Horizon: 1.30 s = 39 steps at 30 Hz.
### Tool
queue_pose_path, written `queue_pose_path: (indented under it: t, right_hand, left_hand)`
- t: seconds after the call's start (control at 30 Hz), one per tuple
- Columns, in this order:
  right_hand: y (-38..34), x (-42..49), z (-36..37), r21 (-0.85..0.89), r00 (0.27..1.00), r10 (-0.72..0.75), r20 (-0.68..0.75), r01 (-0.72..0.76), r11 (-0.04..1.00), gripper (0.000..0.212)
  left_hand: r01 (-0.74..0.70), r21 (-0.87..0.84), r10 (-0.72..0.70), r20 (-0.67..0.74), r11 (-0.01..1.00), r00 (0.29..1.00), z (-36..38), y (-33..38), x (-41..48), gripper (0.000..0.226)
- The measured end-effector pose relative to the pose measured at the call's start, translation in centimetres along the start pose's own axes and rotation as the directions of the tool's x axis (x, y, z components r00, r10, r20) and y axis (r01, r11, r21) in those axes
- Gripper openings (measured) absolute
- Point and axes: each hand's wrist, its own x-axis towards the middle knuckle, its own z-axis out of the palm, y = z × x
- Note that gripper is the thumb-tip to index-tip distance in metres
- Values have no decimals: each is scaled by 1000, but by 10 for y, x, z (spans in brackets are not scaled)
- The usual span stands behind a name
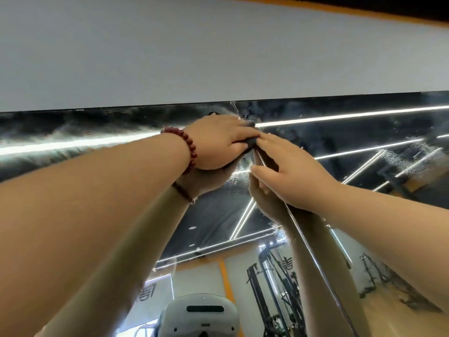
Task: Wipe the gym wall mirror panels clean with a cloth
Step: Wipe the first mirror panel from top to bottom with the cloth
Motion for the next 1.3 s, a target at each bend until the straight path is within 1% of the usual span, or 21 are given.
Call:
queue_pose_path:
  t: [0.07,0.17,0.2,0.23,0.33,0.37,0.43,0.5,0.53,0.57,0.7,0.77,0.83,0.9,0.93,0.97,1.03,1.1,1.13,1.2,1.3]
  right_hand:
    - [4,-3,-3,-7,999,-7,36,7,1000,67]
    - [9,-7,-3,-36,997,-16,76,19,999,69]
    - [10,-8,-2,-39,997,-15,70,18,999,69]
    - [9,-9,-2,-35,998,-18,56,20,999,69]
    - [7,-13,-2,-13,999,-24,25,25,1000,67]
    - [6,-14,-2,-6,999,-19,28,19,1000,67]
    - [3,-18,-1,-8,999,-9,42,10,1000,66]
    - [0,-23,2,-19,999,-5,47,6,1000,66]
    - [-2,-26,3,-13,999,-1,43,1,1000,66]
    - [-4,-31,4,5,999,4,37,-5,1000,67]
    - [-10,-55,4,109,999,24,45,-29,994,73]
    - [-13,-67,1,121,996,23,87,-33,992,76]
    - [-15,-72,0,101,992,26,122,-38,994,77]
    - [-20,-71,0,107,992,42,119,-55,993,76]
    - [-23,-69,2,117,993,47,111,-60,991,76]
    - [-27,-68,4,122,994,43,104,-56,991,75]
    - [-33,-70,10,127,996,30,80,-40,991,76]
    - [-31,-78,11,135,998,29,50,-35,990,76]
    - [-28,-83,10,127,998,35,46,-40,991,76]
    - [-19,-95,6,108,996,66,56,-72,992,78]
    - [-13,-106,4,92,991,103,89,-111,990,80]
  left_hand:
    - [19,-47,-20,-24,999,1000,-4,-12,-3,47]
    - [211,-28,-213,-88,977,973,-11,-35,1,46]
    - [227,-3,-227,-94,974,969,-10,-29,-1,47]
    - [189,22,-187,-87,982,979,-7,-18,-4,46]
    - [-39,30,40,-34,999,999,7,13,-23,48]
    - [-46,25,47,-27,999,999,6,8,-27,48]
    - [123,1,-123,-52,992,991,1,-20,-28,48]
    - [345,-7,-343,-113,939,932,-2,-46,-29,46]
    - [387,4,-383,-127,922,915,-1,-46,-31,45]
    - [370,22,-365,-127,929,922,2,-35,-33,45]
    - [84,14,-83,-23,996,996,17,41,-61,49]
    - [60,12,-60,-27,998,998,15,31,-70,50]
    - [253,-19,-253,-61,967,965,6,-12,-72,48]
    - [474,-50,-477,-85,879,875,1,-46,-76,47]
    - [489,-25,-489,-103,872,866,1,-45,-75,47]
    - [440,0,-438,-113,898,892,2,-31,-74,46]
    - [242,-4,-241,-85,970,967,10,19,-72,49]
    - [95,-18,-96,-39,995,995,20,59,-78,51]
    - [70,-6,-70,-40,998,997,22,60,-80,51]
    - [161,-20,-162,-72,987,984,17,28,-81,49]
    - [457,-67,-462,-110,887,880,5,-28,-89,44]
